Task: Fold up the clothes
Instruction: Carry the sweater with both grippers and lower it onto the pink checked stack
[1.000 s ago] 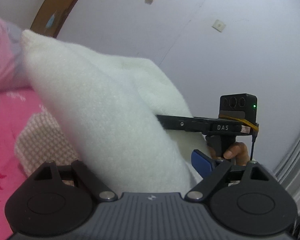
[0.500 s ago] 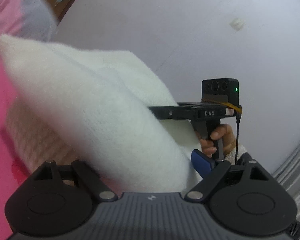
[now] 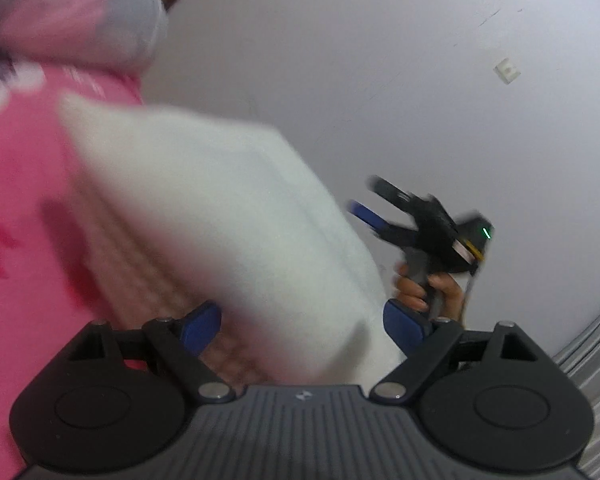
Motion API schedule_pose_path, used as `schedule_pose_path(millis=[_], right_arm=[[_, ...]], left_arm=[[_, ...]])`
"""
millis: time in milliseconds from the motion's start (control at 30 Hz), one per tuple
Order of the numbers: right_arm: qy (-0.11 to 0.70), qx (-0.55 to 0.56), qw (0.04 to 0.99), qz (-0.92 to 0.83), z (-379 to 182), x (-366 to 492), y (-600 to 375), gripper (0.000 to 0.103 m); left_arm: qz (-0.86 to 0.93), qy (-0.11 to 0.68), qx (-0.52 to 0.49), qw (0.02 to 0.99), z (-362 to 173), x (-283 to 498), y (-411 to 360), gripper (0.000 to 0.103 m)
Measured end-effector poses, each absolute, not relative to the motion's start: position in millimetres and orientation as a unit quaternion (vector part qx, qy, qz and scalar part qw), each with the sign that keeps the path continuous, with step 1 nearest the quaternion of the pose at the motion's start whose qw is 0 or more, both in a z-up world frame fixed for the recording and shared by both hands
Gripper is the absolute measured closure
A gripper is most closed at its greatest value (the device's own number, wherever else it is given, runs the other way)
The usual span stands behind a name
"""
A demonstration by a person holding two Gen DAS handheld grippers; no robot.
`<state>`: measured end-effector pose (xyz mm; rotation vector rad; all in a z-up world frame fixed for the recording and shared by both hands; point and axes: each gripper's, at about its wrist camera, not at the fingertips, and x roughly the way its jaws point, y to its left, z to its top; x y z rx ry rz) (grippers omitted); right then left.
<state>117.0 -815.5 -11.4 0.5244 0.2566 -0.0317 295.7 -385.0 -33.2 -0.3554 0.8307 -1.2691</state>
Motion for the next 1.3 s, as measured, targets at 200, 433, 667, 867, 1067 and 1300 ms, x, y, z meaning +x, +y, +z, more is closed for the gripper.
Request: schedule_pose_path(millis=[200, 433, 667, 867, 1067, 1300], right_arm=[[0.032, 0.142, 0.987, -0.06, 12.6, 27.7, -740.6, 0.032], [0.09, -0.001, 0.995, -0.041, -4.4, 44.2, -655.6, 0.055], [0.158, 0.055, 0.982, -0.091, -81.7, 74.5, -682.3, 0.058], [0.108, 0.126, 0.981, -0.105, -62.7, 34.6, -682.7, 0.06], [0.05, 0.218, 0.969, -0.103, -39.0, -40.9, -652.1, 0.059], [0.042, 0.22, 0.97, -0.092, -31.6, -95.1, -546.3, 0.052]], left_arm=[[-0.545, 0.29, -0.098, 0.781, -12.8, 288.3, -389.5, 0.015], [-0.515, 0.22, 0.05, 0.827, -18.2, 257.8, -466.0, 0.014], [-0.513, 0.217, 0.081, 0.827, -46.3, 251.6, -492.7, 0.004], [-0.487, 0.227, 0.069, 0.841, -23.5, 258.4, -484.5, 0.008], [-0.485, 0.205, 0.027, 0.85, 27.5, 218.7, -430.3, 0.008], [-0.473, 0.168, 0.047, 0.864, 61.1, 115.8, -343.7, 0.0]])
